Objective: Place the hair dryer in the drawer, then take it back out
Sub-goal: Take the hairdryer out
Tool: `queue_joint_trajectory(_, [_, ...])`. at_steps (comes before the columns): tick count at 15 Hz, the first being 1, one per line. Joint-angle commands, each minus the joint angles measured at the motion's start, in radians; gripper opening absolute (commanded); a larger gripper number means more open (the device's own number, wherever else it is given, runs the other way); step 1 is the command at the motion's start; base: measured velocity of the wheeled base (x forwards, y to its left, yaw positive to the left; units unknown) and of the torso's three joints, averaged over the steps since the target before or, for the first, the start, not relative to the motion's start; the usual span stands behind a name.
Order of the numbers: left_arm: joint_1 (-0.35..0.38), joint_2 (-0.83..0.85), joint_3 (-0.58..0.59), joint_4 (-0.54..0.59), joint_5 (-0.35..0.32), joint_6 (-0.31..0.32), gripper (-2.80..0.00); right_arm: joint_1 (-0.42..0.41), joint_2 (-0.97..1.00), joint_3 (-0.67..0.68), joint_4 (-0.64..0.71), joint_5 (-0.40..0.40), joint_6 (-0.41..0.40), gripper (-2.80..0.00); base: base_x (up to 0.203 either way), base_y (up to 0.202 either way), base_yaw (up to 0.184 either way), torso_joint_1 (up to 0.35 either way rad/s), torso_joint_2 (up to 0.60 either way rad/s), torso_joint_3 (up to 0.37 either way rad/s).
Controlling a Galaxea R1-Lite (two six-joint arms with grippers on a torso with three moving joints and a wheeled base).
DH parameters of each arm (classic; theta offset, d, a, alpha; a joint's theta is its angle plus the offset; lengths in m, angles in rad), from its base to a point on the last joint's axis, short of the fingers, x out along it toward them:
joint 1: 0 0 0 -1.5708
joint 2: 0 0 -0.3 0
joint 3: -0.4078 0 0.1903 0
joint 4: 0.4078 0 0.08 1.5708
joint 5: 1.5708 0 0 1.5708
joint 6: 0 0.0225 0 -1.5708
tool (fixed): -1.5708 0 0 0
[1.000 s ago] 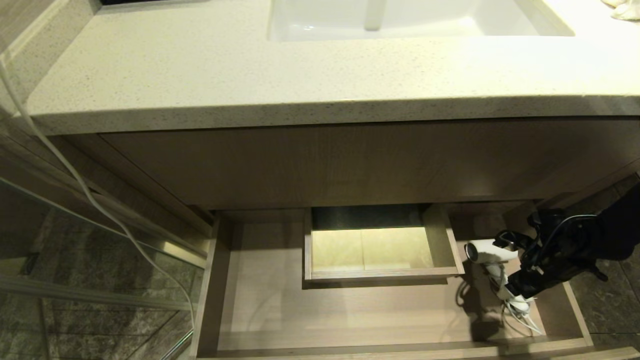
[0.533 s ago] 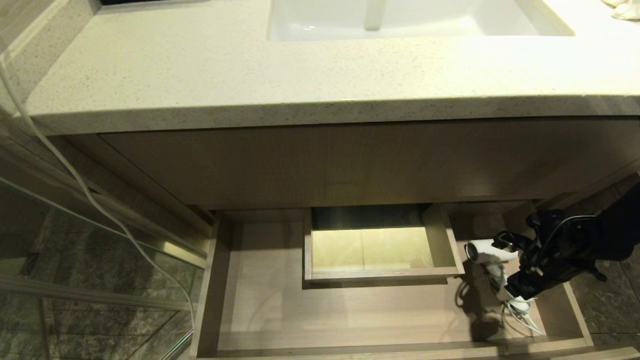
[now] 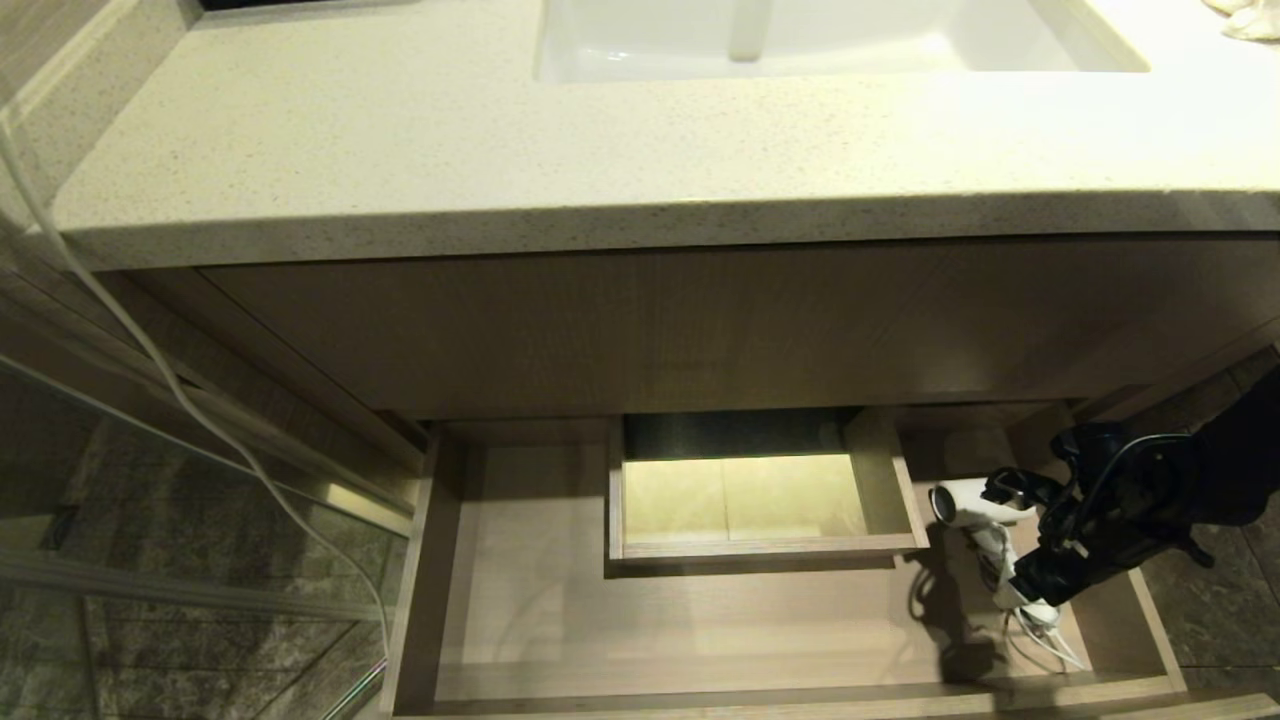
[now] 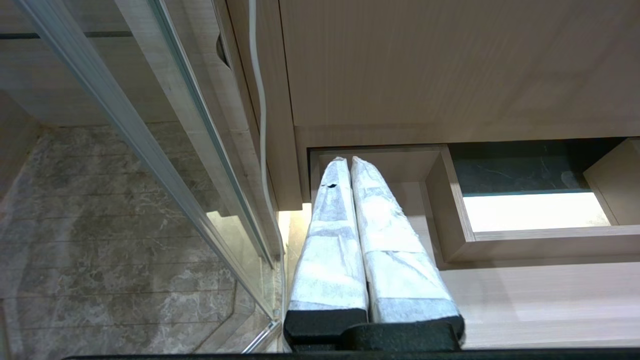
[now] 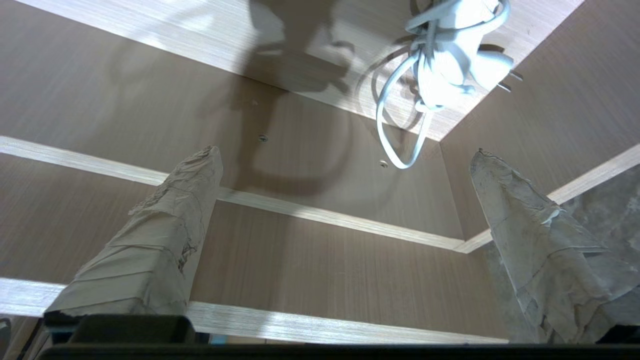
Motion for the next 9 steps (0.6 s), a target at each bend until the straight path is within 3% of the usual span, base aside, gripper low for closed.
queue_joint_trajectory(1, [0.000, 0.000, 0.040, -0.002, 0.000, -0.001, -2.80, -0.001, -0.003, 0.001, 0.001, 0.002, -0.004, 0.00, 0.000, 0.000, 0.000, 0.000, 0.00, 0.000])
queue_joint_trajectory(9, [0.000, 0.000, 0.040, -0.002, 0.000, -0.001, -2.80, 0.014, 0.026, 0.008, -0.001, -0.006, -0.006, 0.00, 0.000, 0.000, 0.000, 0.000, 0.00, 0.000])
